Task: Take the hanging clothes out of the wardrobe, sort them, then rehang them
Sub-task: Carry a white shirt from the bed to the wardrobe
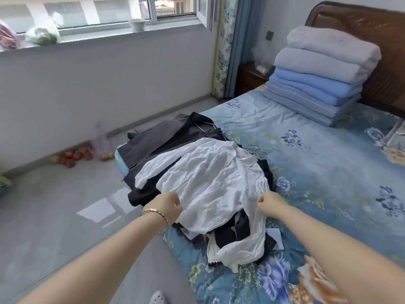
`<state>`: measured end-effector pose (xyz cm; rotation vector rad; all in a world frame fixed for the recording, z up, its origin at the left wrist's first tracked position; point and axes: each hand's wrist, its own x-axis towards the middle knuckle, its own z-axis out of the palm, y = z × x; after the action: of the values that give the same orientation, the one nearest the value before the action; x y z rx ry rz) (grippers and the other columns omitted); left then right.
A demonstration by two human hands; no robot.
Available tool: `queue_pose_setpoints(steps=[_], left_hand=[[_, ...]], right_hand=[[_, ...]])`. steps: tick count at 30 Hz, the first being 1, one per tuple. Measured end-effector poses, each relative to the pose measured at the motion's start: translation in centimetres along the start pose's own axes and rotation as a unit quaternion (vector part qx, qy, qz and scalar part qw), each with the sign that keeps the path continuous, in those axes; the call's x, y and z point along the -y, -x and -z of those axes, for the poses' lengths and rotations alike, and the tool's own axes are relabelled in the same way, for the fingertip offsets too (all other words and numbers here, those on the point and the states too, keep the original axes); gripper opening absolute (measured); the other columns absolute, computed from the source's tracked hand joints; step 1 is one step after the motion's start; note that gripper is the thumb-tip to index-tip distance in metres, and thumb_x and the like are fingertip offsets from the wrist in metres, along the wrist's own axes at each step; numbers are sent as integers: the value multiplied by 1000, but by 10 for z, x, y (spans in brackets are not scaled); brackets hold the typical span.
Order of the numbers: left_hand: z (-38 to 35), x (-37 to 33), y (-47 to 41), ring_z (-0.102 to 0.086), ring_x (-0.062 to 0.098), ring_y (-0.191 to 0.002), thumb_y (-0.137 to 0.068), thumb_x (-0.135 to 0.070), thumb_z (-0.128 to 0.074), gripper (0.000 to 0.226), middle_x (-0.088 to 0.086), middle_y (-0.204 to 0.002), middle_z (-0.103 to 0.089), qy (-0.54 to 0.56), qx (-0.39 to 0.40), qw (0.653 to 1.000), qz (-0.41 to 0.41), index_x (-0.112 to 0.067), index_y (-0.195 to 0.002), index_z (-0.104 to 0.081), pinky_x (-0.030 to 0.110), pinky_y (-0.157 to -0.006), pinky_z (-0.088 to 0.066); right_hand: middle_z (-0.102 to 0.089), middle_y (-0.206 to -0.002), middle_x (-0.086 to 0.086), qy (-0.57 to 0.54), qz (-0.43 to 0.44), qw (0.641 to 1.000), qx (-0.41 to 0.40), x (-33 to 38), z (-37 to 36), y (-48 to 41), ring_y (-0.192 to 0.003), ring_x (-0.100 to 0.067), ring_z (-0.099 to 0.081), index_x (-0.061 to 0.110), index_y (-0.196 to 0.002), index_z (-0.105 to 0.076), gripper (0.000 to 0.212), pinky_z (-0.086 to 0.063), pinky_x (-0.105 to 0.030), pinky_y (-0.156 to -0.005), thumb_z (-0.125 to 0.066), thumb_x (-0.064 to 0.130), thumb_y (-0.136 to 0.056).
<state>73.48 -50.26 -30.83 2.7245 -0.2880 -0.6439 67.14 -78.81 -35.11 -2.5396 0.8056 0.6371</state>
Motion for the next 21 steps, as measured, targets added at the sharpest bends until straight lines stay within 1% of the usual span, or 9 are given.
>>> queue_pose_setpoints(steps=[4,6,9,14,15,17,18,19,21], left_hand=[[28,3,-89,-62,19,-90,-90,-20,-44,16,-3,-96,-60,-34,25,999,-19,-21,-97,-57,32,-77,-52],[38,0,-132,-60,19,-85,-90,-19,-43,16,-3,-91,-59,-49,23,998,-29,-21,-97,-57,30,-73,-51],[42,-11,-195,-57,19,-79,-90,-16,-40,15,-4,-85,-55,-55,23,998,-37,-22,-94,-54,28,-66,-46],[15,-29,-302,-59,15,-81,-92,-19,-38,16,-8,-99,-56,-62,16,997,-46,-29,-99,-50,27,-66,-51],[6,-33,-322,-58,14,-80,-93,-20,-38,19,-10,-99,-54,-68,17,996,-49,-28,-104,-51,25,-64,-49],[-12,-40,-361,-57,14,-80,-94,-20,-38,22,-9,-99,-54,-70,26,996,-47,-27,-110,-52,25,-65,-48],[-22,-44,-378,-58,14,-81,-94,-20,-38,23,-9,-99,-54,-69,31,996,-47,-27,-110,-53,26,-67,-49],[-32,-48,-396,-57,13,-81,-94,-20,-38,22,-10,-98,-54,-75,36,995,-47,-27,-109,-53,26,-68,-50],[-52,-53,-427,-55,10,-80,-94,-22,-38,21,-12,-95,-51,-95,50,993,-48,-29,-108,-52,22,-65,-47]], right_hand=[[-35,-60,-4,1,-56,998,5,15,6,-60,-55,-18,-29,17,-52,-29,35,-20,-25,-50,-40,3,-82],[-30,-58,-2,-2,-75,997,1,21,12,-91,-55,-18,-28,17,-54,-28,35,-18,-26,-47,-40,4,-84],[-35,-59,-2,-14,-93,996,-6,25,16,-147,-65,-22,-36,17,-53,-32,35,-24,-26,-48,-41,5,-86],[-57,-83,-10,-55,-117,990,-48,18,11,-258,-80,-29,-54,10,-63,-54,28,-42,-28,-66,-44,8,-89],[-58,-92,-13,-60,-125,989,-51,14,8,-281,-85,-31,-56,6,-70,-60,24,-45,-30,-71,-45,7,-88],[-54,-102,-16,-68,-138,987,-45,3,-1,-323,-87,-32,-53,7,-70,-58,21,-45,-31,-76,-46,6,-87],[-52,-108,-15,-69,-141,987,-41,-4,-6,-344,-91,-31,-53,10,-76,-60,19,-44,-29,-78,-46,7,-87],[-51,-117,-14,-70,-142,987,-37,-12,-11,-365,-101,-31,-53,10,-93,-63,17,-43,-28,-83,-46,10,-89],[-45,-131,-12,-68,-156,985,-25,-29,-18,-408,-117,-30,-49,6,-121,-55,33,-42,-29,-91,-46,13,-90]])
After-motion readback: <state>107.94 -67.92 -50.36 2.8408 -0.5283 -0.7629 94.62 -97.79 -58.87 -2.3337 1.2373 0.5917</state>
